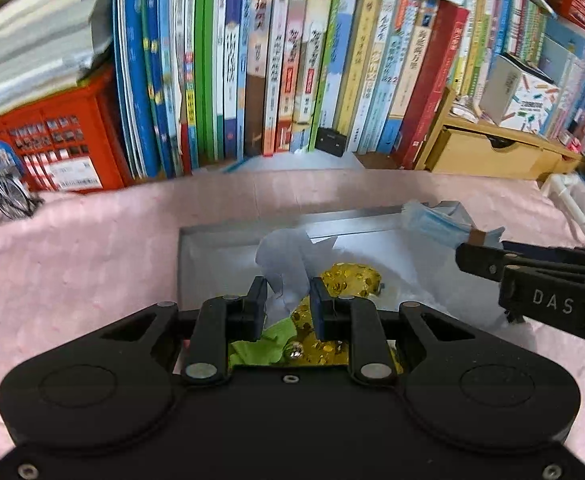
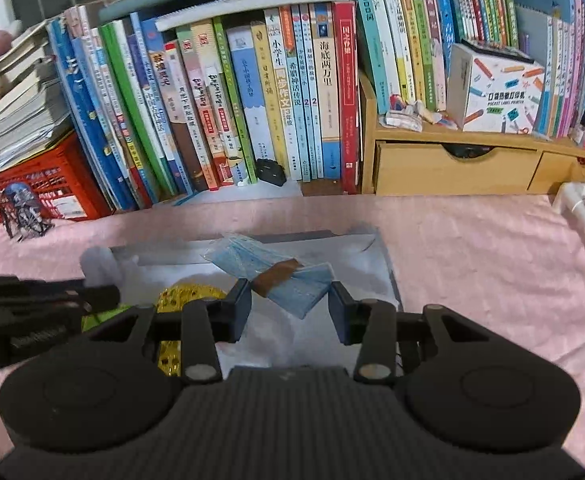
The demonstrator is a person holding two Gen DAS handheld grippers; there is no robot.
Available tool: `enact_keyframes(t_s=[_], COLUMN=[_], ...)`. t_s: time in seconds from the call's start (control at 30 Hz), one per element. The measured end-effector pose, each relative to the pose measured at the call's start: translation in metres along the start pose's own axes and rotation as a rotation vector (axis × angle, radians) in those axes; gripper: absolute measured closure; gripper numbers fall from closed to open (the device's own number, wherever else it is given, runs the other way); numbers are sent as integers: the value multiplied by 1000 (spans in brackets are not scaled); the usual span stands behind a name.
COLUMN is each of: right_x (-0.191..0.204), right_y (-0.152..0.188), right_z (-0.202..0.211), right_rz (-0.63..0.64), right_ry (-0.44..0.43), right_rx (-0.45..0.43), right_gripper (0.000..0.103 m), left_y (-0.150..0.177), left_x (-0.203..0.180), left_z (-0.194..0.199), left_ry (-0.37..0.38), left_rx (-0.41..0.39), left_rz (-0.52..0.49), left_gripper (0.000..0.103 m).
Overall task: Organize soft objects
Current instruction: 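Carry the tissue in the left tool while the right tool carries the mask over the tray, then open the left tool to drop the tissue in the tray while the right tool releases the mask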
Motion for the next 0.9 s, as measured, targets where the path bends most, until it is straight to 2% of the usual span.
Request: enact_keyframes(t_s=[0.3,0.67,0.9], right_x=[1,8,20], right_y=[9,16,20], right_z=[-30,-47,-49], right_rz=[-21,16,7], right_ry=[-22,-40,-92], right_rx=[34,58,85], right_gripper=[56,56,56], left_y=[-6,7,12], left_x=[18,25,28], left_z=[-26,-49,-55], left_ry=[-29,-33,-33], left_rx=[27,74,83], left_rz=[59,62,66], left_gripper=[82,82,81])
Point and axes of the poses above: each gripper's, at about its wrist camera, not at the fingertips, and z roughly against the way its jaws point, x to its left, y to its underside, the point moved 8 cm from there along -z, roughly the way its jaws point, and after that the axes turned 15 degrees about -x, right-handed, at the moved point
